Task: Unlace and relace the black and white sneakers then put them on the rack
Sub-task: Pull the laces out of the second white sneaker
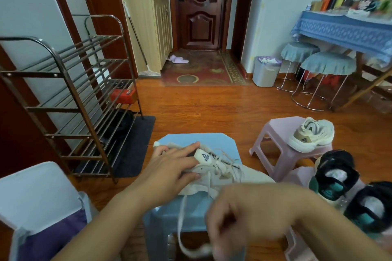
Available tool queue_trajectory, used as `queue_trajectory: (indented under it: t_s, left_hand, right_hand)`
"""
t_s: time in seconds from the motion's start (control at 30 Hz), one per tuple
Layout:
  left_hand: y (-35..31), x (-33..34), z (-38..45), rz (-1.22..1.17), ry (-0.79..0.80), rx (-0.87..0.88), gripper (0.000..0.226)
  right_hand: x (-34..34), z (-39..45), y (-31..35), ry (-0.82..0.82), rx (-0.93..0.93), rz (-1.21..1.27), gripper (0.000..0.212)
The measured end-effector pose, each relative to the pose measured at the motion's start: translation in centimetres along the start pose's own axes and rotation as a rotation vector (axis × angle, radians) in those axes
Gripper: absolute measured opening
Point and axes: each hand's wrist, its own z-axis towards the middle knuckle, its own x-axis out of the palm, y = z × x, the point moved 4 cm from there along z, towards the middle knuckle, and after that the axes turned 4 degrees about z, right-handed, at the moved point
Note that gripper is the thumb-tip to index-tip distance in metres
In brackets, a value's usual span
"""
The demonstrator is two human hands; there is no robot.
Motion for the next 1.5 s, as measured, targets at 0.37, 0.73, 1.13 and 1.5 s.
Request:
queue_trajectory:
  t_s: [0.37, 0.73, 1.13, 1.5]
  left_hand:
    - [1.2, -0.7, -1.1, 0.07, -0.085, 0.027, 0.009]
    - [0.8, -0.8, -1.7, -0.202, -0.063, -0.019, 0.01]
    - [1.8, -1.2, -1.6, -0.396, -0.028, -0.041, 0.024]
    - [2.5, -1.3, -2.1, -0.364, -0.026, -0.043, 0.024]
  right_hand:
    - [-4.9, 2.2, -7.2, -0.862, 0.066, -0.319, 0.023]
    - [-4.4, 4.5, -6.1, -0.892, 0.063, -0.627, 0.009]
    - [-3.3, 5.7, -4.6, -0.83, -0.093, -0.632, 0.02]
    - [-5.4, 4.1, -8.0, -1.145, 0.085, -0.737, 0.028]
